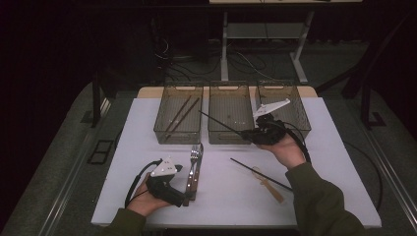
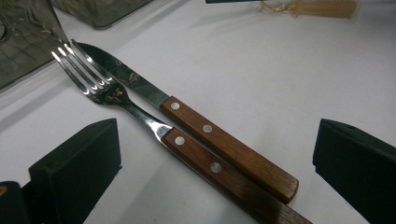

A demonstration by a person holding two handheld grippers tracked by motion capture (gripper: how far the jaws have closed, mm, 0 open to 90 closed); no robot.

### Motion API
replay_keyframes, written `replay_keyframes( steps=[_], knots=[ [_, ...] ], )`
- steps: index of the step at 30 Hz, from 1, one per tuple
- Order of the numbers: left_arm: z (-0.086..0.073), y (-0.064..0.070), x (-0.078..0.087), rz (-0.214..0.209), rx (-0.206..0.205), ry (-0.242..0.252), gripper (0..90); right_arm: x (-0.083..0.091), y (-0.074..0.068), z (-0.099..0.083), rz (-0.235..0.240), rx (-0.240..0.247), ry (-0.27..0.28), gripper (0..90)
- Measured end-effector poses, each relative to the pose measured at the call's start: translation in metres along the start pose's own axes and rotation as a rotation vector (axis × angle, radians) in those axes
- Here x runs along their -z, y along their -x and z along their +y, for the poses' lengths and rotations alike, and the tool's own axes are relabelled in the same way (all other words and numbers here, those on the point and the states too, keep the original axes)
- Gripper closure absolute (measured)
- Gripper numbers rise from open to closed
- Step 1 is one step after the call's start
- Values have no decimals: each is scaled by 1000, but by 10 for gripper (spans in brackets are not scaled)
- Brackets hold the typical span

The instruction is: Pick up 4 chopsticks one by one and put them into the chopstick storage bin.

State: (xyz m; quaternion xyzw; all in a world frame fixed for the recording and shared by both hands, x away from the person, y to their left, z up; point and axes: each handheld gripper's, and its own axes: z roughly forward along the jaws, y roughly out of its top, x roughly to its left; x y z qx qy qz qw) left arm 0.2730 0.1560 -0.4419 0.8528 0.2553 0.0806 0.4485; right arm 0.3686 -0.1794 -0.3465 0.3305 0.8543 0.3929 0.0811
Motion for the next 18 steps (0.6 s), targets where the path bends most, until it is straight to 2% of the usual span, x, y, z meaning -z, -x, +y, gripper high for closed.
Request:
replay_keyframes(
  steps=[4, 7, 18],
  knots=[
    [0, -1, 0, 1, 14, 7, 0, -8, 0, 10, -10, -14, 0, 852],
    [0, 0, 1, -1, 4, -3, 0, -14, 0, 18, -22, -25, -5, 852],
    [0, 1, 1, -5, 10, 4, 0, -37, 0, 51, -55, -47, -12, 852]
  ],
)
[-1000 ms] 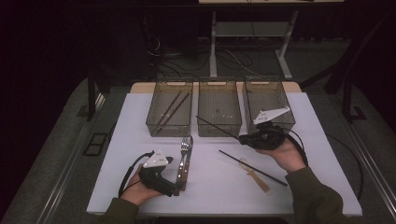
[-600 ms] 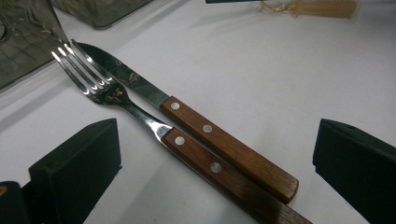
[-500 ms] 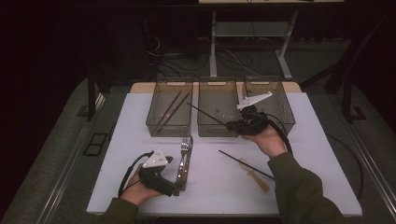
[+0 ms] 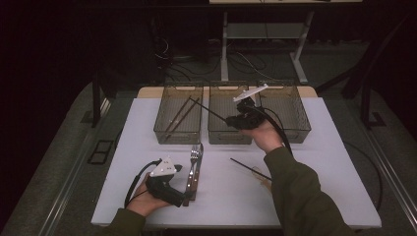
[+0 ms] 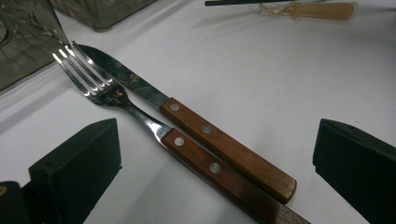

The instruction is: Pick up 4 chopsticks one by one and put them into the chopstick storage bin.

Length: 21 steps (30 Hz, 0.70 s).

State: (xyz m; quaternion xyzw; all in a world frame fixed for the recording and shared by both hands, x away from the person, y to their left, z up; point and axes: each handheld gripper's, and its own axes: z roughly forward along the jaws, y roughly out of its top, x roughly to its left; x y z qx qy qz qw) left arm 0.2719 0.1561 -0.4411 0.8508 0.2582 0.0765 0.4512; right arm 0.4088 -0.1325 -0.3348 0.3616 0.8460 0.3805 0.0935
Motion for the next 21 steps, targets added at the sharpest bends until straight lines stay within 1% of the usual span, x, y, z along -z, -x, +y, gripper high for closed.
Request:
replay_keyframes(
  steps=[1, 5, 7, 8, 13, 16, 20, 21],
  knots=[
    [0, 0, 0, -1, 0, 1, 0, -3, 0, 3, 0, 5, 4, 852],
    [0, 0, 0, -4, 0, 8, 0, -16, -4, 17, -13, -4, -4, 853],
    [1, 0, 1, -2, -10, 7, 0, -22, -5, 22, -23, -5, -6, 852],
    [1, 0, 1, -5, -9, 7, 0, -25, -6, 25, -22, -9, -7, 852],
    [1, 0, 1, -10, -17, 5, 0, -42, -11, 42, -42, -7, -19, 852],
    [1, 1, 1, -12, -14, 12, 0, -52, -14, 52, -49, -14, -19, 852],
    [2, 1, 1, -14, -17, 18, 0, -68, -18, 62, -67, -10, -38, 852],
    [2, 1, 1, -15, -16, 18, 0, -72, -19, 64, -72, -17, -44, 852]
  ],
)
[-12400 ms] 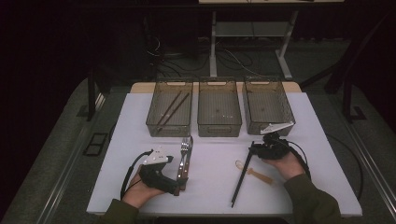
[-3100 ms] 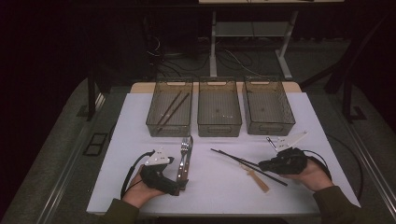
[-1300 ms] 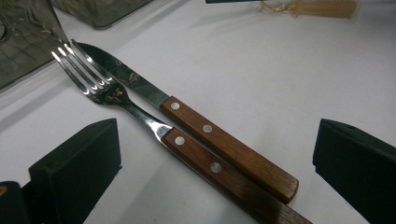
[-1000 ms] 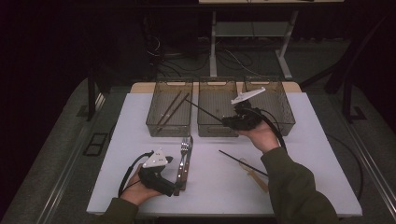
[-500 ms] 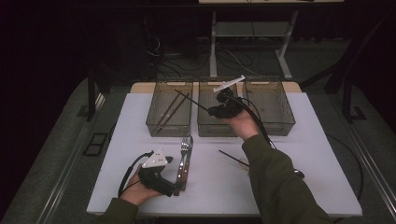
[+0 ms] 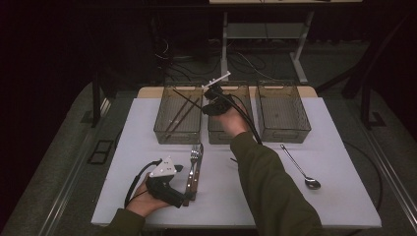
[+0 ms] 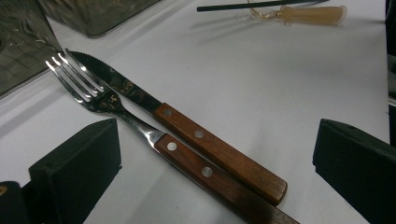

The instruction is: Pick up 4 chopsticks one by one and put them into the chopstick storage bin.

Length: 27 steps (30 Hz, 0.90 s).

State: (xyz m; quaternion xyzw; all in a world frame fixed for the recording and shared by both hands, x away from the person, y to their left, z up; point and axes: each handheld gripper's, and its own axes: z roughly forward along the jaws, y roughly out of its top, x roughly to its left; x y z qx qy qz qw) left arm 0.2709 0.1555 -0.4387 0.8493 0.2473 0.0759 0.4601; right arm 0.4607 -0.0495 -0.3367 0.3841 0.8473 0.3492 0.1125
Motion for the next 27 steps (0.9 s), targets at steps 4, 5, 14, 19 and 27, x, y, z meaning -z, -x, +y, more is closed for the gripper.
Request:
replay_keyframes(
  steps=[4, 5, 14, 19, 27],
  knots=[
    [0, 0, 0, -4, -2, 1, 0, -14, -2, 7, -3, -27, -8, 852],
    [0, 0, 0, -6, -2, 4, 0, -17, -2, 8, -4, -35, -10, 852],
    [1, 0, 0, -15, -5, 7, 0, -42, -10, 16, -19, -64, -47, 852],
    [1, 1, 0, -18, -7, 10, 0, -54, -19, 18, -16, -65, -62, 849],
    [1, 1, 1, -20, -8, 11, 0, -56, -23, 19, -20, -51, -43, 760]
  ],
)
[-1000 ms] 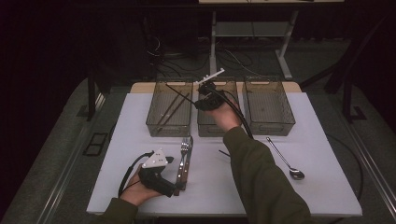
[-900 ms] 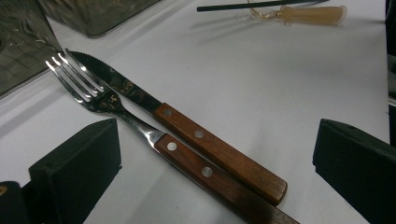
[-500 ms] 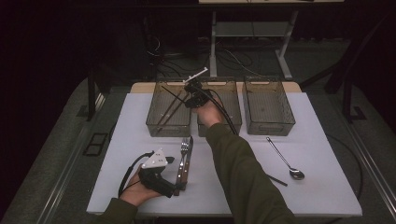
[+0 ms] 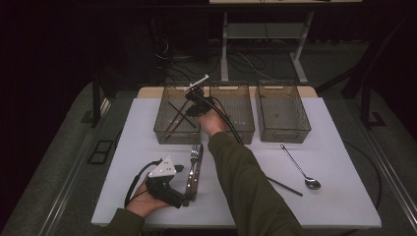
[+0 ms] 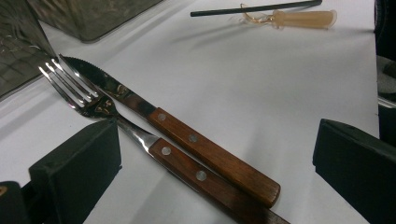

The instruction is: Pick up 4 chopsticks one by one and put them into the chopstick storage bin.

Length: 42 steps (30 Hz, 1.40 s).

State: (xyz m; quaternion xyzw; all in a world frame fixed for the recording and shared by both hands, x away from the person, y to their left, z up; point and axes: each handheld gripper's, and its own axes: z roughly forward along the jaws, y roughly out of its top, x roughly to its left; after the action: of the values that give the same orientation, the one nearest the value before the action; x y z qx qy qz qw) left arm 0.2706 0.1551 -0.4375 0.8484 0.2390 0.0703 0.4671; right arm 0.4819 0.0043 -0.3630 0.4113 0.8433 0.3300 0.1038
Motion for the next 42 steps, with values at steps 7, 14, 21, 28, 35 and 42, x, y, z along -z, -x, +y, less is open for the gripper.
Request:
replay_keyframes(
  steps=[7, 14, 21, 28, 35, 42],
  knots=[
    [0, 0, 0, 1, 1, 1, 0, 12, 3, -1, 17, 11, 35, 642],
    [0, 1, 0, 1, 1, 0, 0, 29, 10, -12, 44, 49, 52, 528],
    [0, 1, 0, 1, 4, -6, 0, 50, 24, -29, 82, 58, 87, 470],
    [0, 1, -1, 2, -3, -15, 0, 68, 34, -45, 114, 86, 109, 441],
    [-1, 0, 0, 8, 7, -16, 0, 82, 45, -64, 151, 101, 129, 421],
    [-1, 0, -1, 7, 23, -13, 0, 99, 56, -86, 168, 127, 138, 411]
  ],
)
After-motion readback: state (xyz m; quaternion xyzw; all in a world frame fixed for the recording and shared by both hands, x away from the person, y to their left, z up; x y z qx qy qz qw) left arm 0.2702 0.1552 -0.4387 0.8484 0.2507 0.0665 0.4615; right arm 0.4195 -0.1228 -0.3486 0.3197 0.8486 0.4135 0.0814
